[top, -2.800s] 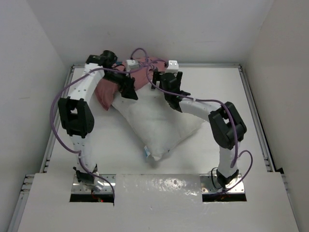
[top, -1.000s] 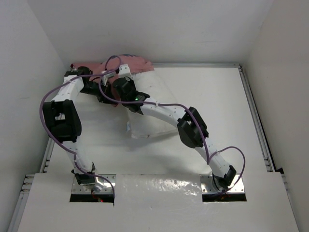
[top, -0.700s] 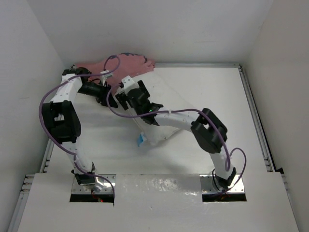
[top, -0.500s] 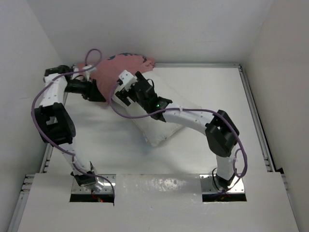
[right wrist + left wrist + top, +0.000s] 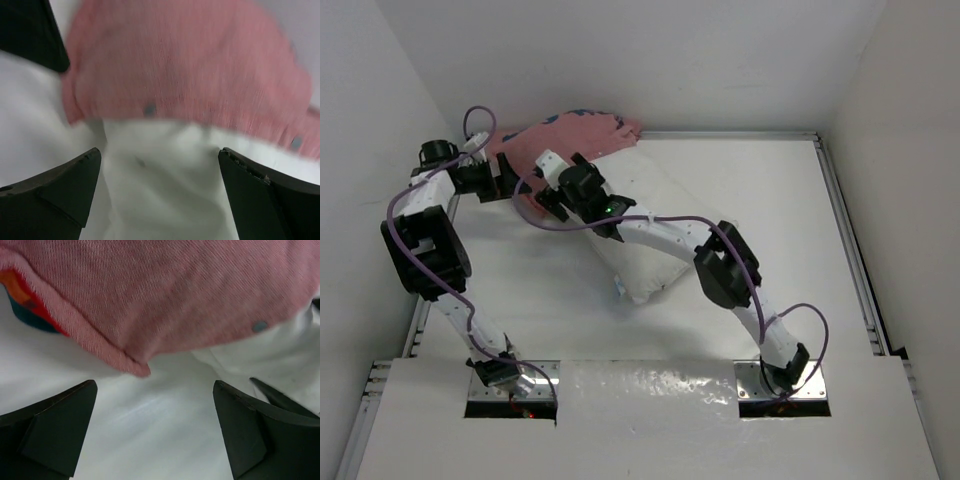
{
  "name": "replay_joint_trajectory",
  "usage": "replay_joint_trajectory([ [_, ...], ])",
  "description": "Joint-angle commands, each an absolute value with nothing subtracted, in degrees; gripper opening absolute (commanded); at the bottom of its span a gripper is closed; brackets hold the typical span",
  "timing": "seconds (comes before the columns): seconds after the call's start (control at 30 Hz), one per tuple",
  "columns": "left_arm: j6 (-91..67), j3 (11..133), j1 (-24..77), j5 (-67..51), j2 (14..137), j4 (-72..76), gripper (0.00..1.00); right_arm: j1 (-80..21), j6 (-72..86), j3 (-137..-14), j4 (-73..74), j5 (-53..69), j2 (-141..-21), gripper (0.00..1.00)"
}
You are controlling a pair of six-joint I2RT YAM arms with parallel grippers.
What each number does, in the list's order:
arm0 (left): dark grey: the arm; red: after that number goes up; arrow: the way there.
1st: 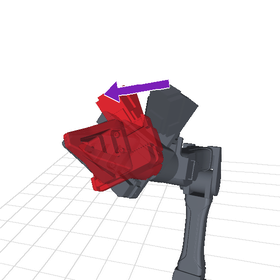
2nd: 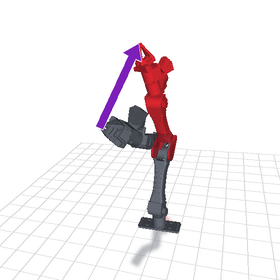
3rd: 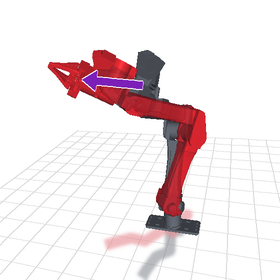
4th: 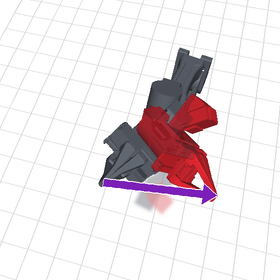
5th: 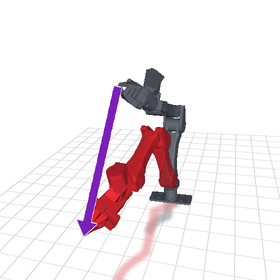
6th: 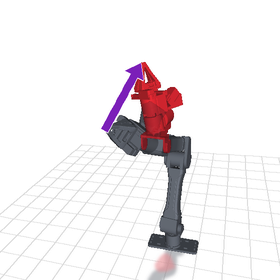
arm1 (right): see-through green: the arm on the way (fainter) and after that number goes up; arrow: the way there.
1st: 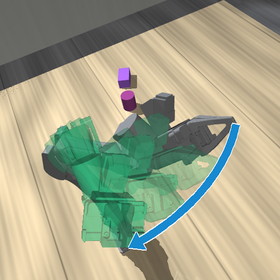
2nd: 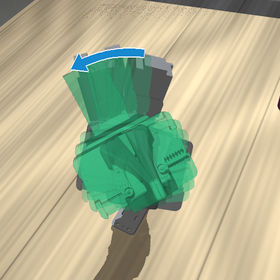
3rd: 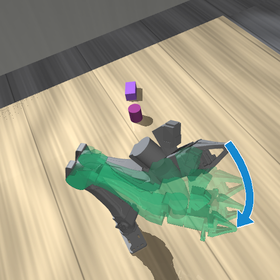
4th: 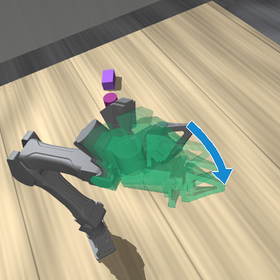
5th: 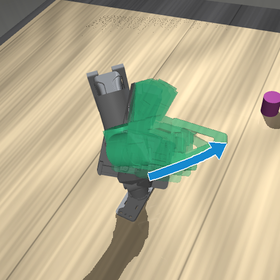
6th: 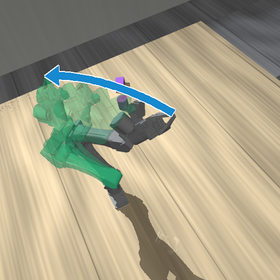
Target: Put the pillow into the pillowcase
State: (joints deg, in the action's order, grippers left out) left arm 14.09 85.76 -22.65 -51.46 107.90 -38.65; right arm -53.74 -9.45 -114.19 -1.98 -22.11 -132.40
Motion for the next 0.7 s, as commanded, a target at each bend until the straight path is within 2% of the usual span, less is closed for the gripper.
replay_joint_trajectory([
  [0.0,5.6,85.3,-19.3,-50.3,109.3,-26.2,1.00,-51.0,-3.2,-109.9,-3.5,-23.3,-123.0,0.99],
  [0.3,-19.1,77.1,-13.8,-52.6,112.5,2.3,1.00,-46.0,-1.7,-101.7,6.1,-29.8,-115.4,0.99],
  [0.47,-25.0,79.4,-11.0,-54.9,116.8,8.9,1.00,-41.6,3.9,-95.5,9.1,-33.7,-110.8,0.99],
  [0.57,-31.3,79.5,-10.2,-56.4,119.6,17.1,1.00,-37.6,9.1,-92.8,10.2,-32.2,-109.5,0.99],
  [0.6,-34.7,79.6,-10.1,-56.5,121.2,18.6,0.97,-35.3,12.2,-92.3,10.7,-31.2,-109.5,0.99],
  [0.63,-36.1,80.0,-10.1,-57.3,122.1,20.3,0.84,-34.1,13.6,-91.5,11.1,-30.1,-109.9,0.98],
  [0.67,-38.3,80.9,-10.1,-57.7,123.6,23.0,0.76,-33.1,14.5,-91.4,11.7,-28.3,-111.3,0.97],
])
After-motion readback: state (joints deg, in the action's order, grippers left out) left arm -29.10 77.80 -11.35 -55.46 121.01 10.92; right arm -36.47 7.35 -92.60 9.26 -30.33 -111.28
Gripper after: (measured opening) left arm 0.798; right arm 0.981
